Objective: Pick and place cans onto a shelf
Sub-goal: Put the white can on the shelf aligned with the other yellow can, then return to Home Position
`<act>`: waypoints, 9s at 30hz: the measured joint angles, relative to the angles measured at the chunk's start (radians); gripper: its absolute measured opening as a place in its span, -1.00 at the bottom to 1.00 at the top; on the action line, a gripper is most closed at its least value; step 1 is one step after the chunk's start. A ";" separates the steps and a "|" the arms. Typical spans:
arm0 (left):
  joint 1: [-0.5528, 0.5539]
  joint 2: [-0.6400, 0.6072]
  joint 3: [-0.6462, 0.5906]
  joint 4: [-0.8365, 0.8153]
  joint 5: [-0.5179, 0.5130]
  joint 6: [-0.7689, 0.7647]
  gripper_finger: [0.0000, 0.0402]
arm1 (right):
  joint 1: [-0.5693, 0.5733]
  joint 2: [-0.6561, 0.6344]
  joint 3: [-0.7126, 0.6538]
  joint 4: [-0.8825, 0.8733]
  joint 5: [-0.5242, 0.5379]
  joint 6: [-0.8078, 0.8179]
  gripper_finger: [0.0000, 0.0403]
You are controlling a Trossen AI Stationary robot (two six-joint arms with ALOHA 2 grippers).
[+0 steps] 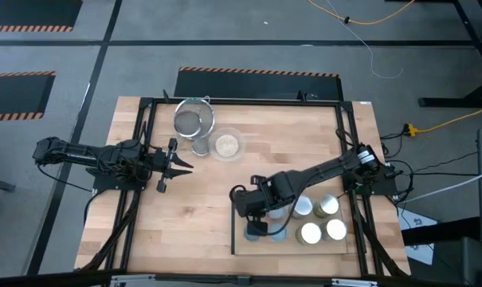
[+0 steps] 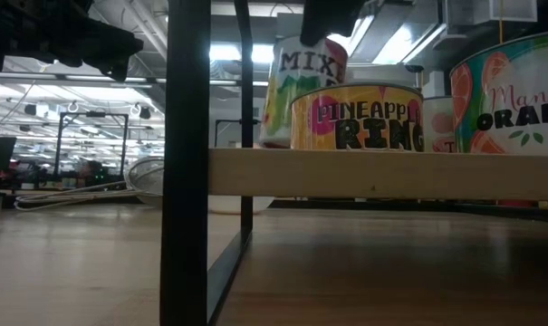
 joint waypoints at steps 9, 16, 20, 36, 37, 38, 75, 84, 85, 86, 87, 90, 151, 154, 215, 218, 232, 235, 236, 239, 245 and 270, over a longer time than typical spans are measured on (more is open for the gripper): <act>0.000 0.000 0.000 0.000 0.002 0.000 -0.67 | 0.016 0.009 0.000 -0.002 0.002 0.021 -0.96; 0.000 0.000 0.000 0.000 0.004 0.000 -0.67 | 0.029 0.011 -0.021 -0.012 -0.001 0.022 -0.96; 0.000 0.000 0.000 0.000 0.004 0.000 -0.67 | 0.029 0.011 -0.070 0.005 0.003 0.021 -0.96; 0.000 0.000 0.000 0.000 0.004 0.000 -0.67 | 0.028 0.007 -0.092 0.041 -0.006 0.020 -0.88; 0.000 0.000 0.000 0.000 0.004 0.000 -0.67 | 0.028 0.007 -0.093 0.041 -0.006 0.020 -0.87; 0.000 0.000 0.000 0.000 0.004 0.000 -0.67 | 0.028 0.008 -0.093 0.041 -0.006 0.018 -0.86; 0.000 0.000 0.000 0.000 0.004 0.000 -0.67 | 0.028 0.008 -0.092 0.057 -0.011 -0.002 -0.75; 0.000 0.000 0.000 -0.001 0.004 0.000 -0.67 | 0.027 0.010 -0.034 0.009 -0.009 -0.006 -0.75; 0.000 0.000 0.000 -0.001 0.004 0.000 -0.67 | 0.027 0.010 -0.032 0.010 -0.009 -0.006 -0.75; 0.000 0.000 0.000 -0.001 0.004 0.000 -0.67 | 0.027 0.009 -0.028 0.008 -0.009 -0.006 -0.75; 0.000 0.000 0.000 -0.001 0.004 0.000 -0.67 | 0.027 0.010 -0.021 -0.001 -0.009 -0.006 -0.75; 0.000 0.000 0.000 -0.001 0.004 0.000 -0.67 | 0.027 0.008 0.016 -0.029 -0.009 -0.010 -0.75; 0.113 -0.018 0.000 0.076 -0.152 0.166 -0.67 | -0.192 -1.734 -1.378 0.650 0.041 -0.268 -0.75; 0.167 -0.019 0.000 0.045 -0.150 0.164 -0.67 | -0.192 -1.796 -1.398 0.650 0.041 -0.268 -0.75; 0.507 -0.382 -0.174 0.046 0.332 0.016 -0.67 | -0.192 -2.007 -1.633 0.774 0.033 -0.354 -0.75; 0.507 -0.382 -0.174 0.024 0.334 0.014 -0.67 | -0.192 -2.007 -1.633 0.754 0.033 -0.354 -0.75; 0.506 -0.381 -0.174 -0.059 0.327 -0.027 -0.67 | -0.192 -2.007 -1.758 0.890 0.036 -0.374 -0.75; 0.506 -0.381 -0.174 -0.060 0.292 -0.028 -0.67 | -0.192 -2.007 -1.796 0.921 0.052 -0.375 -0.75; 0.506 -0.381 -0.174 -0.062 0.284 -0.029 -0.67 | -0.192 -2.007 -1.804 0.925 0.058 -0.373 -0.75; 0.506 -0.381 -0.174 -0.065 0.277 -0.029 -0.67 | -0.192 -2.007 -1.813 0.942 0.071 -0.377 -0.75; 0.506 -0.381 -0.174 -0.073 0.270 -0.050 -0.67 | -0.192 -2.007 -1.812 0.946 0.111 -0.401 -0.75; 0.328 -0.381 -0.174 -0.135 0.057 -0.099 -0.67 | -0.192 -2.007 -1.813 0.947 0.131 -0.425 -0.75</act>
